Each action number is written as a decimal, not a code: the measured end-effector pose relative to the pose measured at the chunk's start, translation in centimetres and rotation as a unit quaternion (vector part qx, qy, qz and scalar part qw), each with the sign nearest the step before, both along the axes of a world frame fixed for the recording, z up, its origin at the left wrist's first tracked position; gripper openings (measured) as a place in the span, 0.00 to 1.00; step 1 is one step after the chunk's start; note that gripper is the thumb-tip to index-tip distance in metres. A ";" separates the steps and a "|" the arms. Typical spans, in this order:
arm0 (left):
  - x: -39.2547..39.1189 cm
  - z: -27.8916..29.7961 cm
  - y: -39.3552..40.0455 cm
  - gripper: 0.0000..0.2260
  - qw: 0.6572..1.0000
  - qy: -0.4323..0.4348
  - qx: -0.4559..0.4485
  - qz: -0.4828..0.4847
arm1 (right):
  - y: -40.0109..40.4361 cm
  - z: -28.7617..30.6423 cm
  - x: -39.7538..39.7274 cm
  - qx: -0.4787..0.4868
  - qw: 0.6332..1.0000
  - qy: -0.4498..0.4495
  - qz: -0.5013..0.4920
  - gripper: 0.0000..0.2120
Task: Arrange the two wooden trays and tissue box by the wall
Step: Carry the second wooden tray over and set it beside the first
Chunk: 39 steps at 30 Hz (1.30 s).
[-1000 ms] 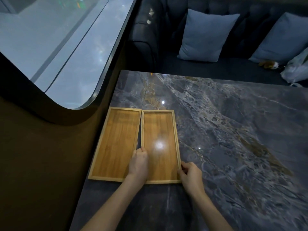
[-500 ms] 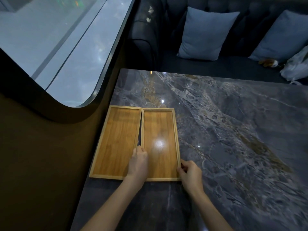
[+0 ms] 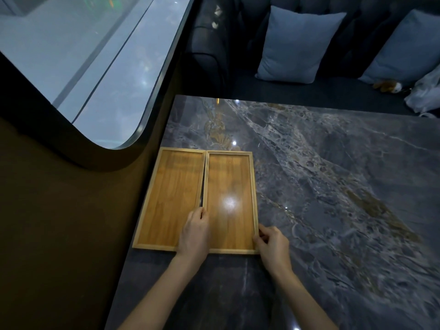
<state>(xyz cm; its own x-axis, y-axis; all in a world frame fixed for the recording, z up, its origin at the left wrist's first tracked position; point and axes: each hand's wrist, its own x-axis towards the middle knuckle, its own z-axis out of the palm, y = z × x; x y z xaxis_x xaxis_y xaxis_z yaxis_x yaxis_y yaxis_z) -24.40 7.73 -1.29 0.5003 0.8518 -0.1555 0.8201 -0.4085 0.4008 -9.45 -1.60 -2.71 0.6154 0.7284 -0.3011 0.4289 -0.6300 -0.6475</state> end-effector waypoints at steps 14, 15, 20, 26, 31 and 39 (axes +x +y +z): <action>-6.9 -3.8 -1.9 0.28 0.996 0.032 0.042 -0.072 | -0.3 0.2 -1.0 0.015 1.000 0.011 0.014 0.11; -7.0 -4.0 -2.0 0.28 0.996 0.028 0.040 -0.072 | -0.3 0.2 -1.1 0.017 1.000 0.012 0.015 0.11; -7.2 -4.0 -1.9 0.29 0.996 0.037 0.023 -0.078 | -0.4 0.1 -1.3 0.018 1.000 0.006 0.017 0.11; -7.3 -3.4 -1.5 0.29 0.992 0.074 0.008 -0.098 | -0.4 0.1 -1.2 0.017 1.000 0.008 0.023 0.12; -7.6 -3.3 -1.4 0.24 0.984 0.084 0.026 -0.152 | -0.6 -0.1 -1.0 0.013 0.999 0.011 0.032 0.11; -7.4 -2.8 -1.0 0.23 0.975 0.141 0.035 -0.168 | -0.6 -0.4 -0.7 0.021 0.999 0.011 0.042 0.10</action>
<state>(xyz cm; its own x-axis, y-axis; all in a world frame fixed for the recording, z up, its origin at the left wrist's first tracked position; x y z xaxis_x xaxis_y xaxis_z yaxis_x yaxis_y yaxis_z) -31.83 6.77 -4.13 0.6991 0.6603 -0.2743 0.7083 -0.6920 0.1393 -10.20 -2.22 -3.13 0.5445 0.7903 -0.2810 0.4653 -0.5634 -0.6827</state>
